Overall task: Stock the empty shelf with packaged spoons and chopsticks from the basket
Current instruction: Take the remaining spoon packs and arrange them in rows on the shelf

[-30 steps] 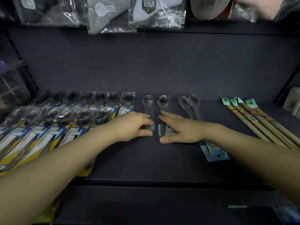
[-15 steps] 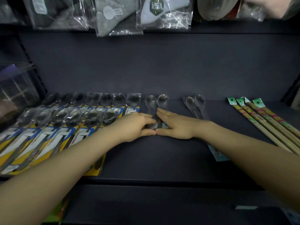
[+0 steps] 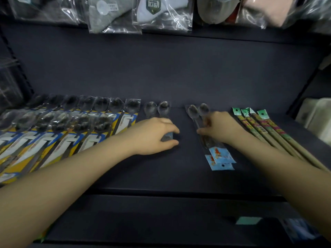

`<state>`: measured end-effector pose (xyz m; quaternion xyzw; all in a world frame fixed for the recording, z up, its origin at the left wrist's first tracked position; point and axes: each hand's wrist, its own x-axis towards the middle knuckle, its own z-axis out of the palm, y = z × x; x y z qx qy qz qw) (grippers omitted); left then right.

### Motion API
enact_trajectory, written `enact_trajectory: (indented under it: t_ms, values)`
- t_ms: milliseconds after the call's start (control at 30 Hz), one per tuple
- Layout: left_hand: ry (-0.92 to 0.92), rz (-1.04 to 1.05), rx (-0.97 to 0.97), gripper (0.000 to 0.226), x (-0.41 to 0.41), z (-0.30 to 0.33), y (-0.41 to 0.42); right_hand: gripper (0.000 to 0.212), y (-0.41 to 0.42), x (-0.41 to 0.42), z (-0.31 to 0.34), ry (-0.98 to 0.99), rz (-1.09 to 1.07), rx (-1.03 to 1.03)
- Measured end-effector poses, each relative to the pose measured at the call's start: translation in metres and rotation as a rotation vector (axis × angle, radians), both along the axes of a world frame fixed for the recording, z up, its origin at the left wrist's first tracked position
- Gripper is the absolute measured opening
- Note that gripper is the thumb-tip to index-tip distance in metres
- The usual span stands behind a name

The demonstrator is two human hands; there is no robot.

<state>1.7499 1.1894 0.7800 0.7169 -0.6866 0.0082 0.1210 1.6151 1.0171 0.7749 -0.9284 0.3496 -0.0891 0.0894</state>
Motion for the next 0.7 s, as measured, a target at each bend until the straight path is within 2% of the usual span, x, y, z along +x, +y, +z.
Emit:
enact_trajectory:
  t_ms: [100, 233, 333, 367, 433, 600, 700]
  values:
    - [0.016, -0.012, 0.004, 0.037, -0.016, -0.002, -0.005, 0.034, -0.007, 0.003, -0.004, 0.052, -0.063, 0.062]
    - [0.078, -0.004, -0.036, 0.037, -0.030, -0.003, -0.007, 0.031, -0.011, -0.005, 0.003, 0.028, -0.136, 0.127]
    - [0.130, 0.016, -0.061, 0.034, -0.040, -0.005, -0.010, 0.011, -0.016, -0.007, 0.011, 0.025, -0.170, 0.163]
    - [0.139, 0.018, -0.069, 0.032, -0.043, -0.005, -0.011, 0.017, -0.018, -0.005, 0.013, 0.020, -0.188, 0.201]
    - [0.145, 0.030, -0.085, 0.030, -0.050, -0.005, -0.013, 0.025, -0.022, -0.003, 0.012, -0.003, -0.216, 0.302]
    - [0.239, 0.085, -0.186, 0.025, -0.065, -0.004, -0.018, 0.025, -0.025, -0.013, 0.012, -0.106, -0.226, 0.614]
    - [0.425, 0.183, -0.262, 0.031, -0.076, -0.002, -0.024, 0.026, -0.024, -0.021, 0.025, -0.339, -0.173, 0.828]
